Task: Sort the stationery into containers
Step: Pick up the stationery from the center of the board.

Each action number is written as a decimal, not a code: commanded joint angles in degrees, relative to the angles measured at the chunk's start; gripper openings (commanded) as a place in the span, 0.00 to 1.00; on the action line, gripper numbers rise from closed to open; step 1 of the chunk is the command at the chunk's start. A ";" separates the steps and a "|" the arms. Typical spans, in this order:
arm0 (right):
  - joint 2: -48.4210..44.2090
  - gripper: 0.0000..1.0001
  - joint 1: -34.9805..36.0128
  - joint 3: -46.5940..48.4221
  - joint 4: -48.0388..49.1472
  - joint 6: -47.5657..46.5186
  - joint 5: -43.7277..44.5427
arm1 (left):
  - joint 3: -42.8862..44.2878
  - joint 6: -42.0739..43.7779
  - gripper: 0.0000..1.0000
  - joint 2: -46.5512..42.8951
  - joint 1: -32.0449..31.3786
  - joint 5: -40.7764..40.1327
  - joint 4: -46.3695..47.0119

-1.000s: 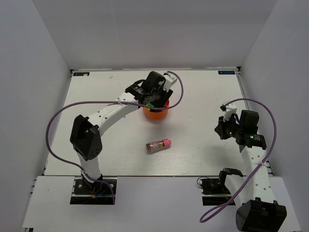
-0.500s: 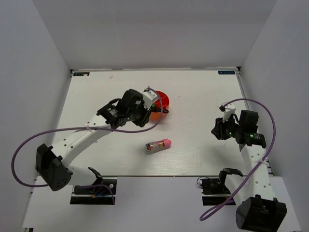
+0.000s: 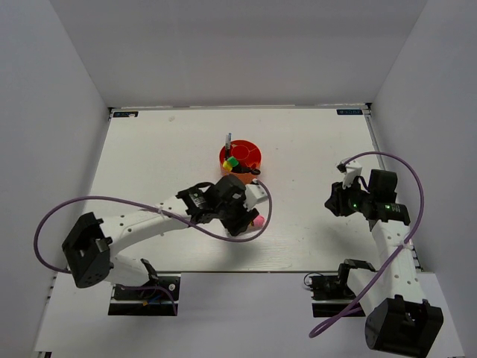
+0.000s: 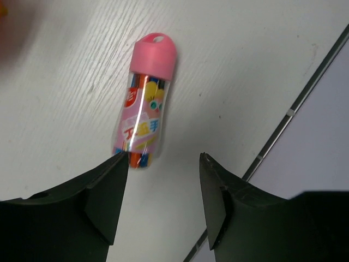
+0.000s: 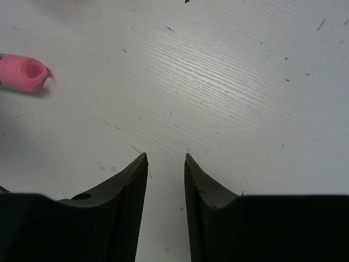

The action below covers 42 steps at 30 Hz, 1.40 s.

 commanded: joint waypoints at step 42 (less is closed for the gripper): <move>0.45 0.35 -0.60 0.63 -1.47 -0.96 -1.44 | 16.66 9.49 0.68 30.70 -3.36 -4.14 0.05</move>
